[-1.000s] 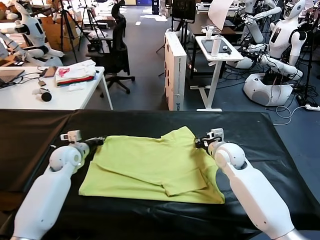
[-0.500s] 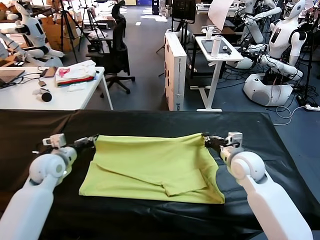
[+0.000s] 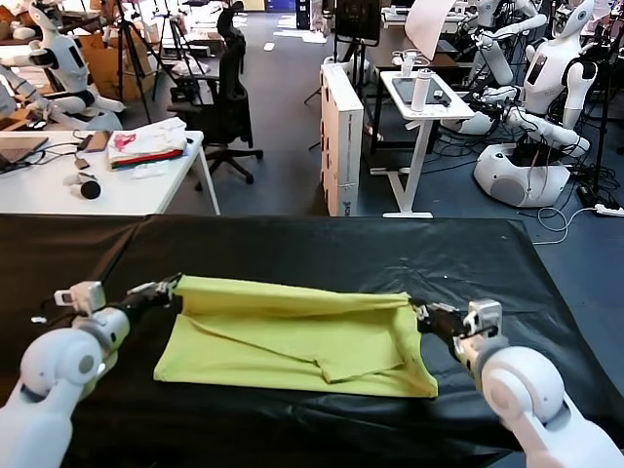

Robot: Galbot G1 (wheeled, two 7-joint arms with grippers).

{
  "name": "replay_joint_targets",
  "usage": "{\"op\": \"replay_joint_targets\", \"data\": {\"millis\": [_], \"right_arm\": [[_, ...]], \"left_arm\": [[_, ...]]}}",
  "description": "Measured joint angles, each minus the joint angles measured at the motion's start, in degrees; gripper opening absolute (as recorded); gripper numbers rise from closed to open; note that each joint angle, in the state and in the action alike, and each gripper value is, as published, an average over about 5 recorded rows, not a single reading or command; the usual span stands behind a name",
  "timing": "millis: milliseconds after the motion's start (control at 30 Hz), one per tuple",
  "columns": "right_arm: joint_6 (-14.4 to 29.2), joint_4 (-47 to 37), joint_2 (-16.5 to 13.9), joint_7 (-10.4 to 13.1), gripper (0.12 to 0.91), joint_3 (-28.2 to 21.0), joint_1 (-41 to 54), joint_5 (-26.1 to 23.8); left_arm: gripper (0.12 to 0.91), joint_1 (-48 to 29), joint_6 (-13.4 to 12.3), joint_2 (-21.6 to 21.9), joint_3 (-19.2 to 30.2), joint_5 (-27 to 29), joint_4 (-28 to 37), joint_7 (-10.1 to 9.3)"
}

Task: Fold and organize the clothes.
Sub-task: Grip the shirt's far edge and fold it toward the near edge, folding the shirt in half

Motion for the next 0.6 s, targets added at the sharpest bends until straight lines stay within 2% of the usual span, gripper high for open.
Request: {"op": "replay_joint_targets", "data": {"millis": [300,600], "right_arm": [[0.00,1.47,-0.91,0.17,0.139,0.15,-3.53,-0.07],[0.00,2.39,-1.07,0.36,0.139,0.26,-6.75,-0.17]], "left_arm": [[0.149,9.07,-1.28,-1.34,-3.17,0.68,-2.49,-0.09],[0.149,14.26,-1.59,-3.82,-5.32,1.56,-4.39,-0.33]]}}
